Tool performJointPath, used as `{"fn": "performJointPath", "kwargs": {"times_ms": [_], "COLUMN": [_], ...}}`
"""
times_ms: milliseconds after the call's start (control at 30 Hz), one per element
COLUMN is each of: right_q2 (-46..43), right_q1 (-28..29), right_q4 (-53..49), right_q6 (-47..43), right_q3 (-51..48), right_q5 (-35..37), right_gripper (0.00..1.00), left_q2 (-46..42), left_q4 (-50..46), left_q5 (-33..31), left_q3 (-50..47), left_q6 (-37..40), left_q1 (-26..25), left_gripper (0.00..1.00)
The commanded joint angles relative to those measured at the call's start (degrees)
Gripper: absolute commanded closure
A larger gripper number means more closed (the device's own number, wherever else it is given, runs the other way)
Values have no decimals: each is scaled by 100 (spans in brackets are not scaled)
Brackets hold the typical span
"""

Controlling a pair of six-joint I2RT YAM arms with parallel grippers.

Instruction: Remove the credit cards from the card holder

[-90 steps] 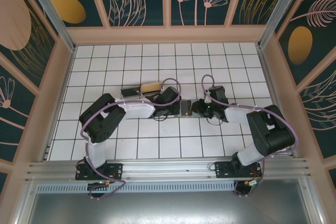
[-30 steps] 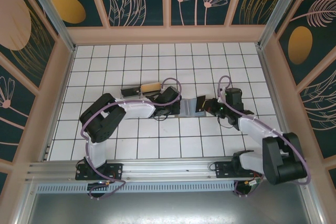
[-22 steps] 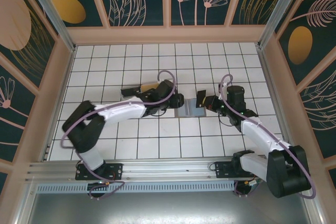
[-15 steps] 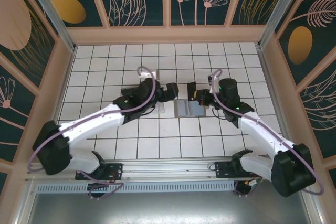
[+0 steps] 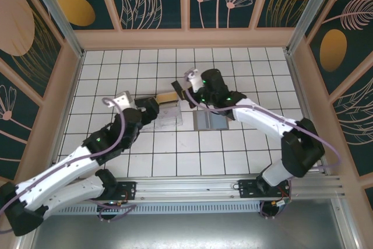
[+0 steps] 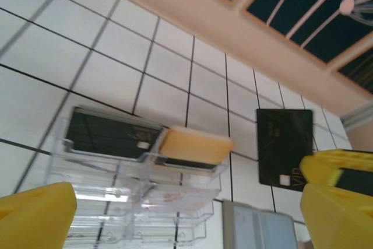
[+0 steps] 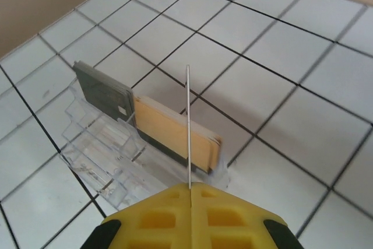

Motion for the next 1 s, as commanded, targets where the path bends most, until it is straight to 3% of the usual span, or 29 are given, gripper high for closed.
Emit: {"fn": "performJointPath", "kwargs": {"times_ms": [0, 333, 967], "right_q2": [410, 1238, 2381], "right_q1": [319, 1064, 1768], "right_q4": [-293, -776, -1744], "right_q6": [-1394, -3010, -4840], "right_q3": [682, 1893, 3196], "right_q5": [245, 145, 1157], "right_gripper": [100, 100, 100], "left_q2": [-539, -1923, -2517], "left_q4": [-765, -1463, -1948], "left_q5": [-604, -1066, -1402], "left_q3": [-166, -528, -524], "left_q6": [-168, -480, -550], "left_q1": [26, 26, 26], "left_gripper": [1, 1, 1]}}
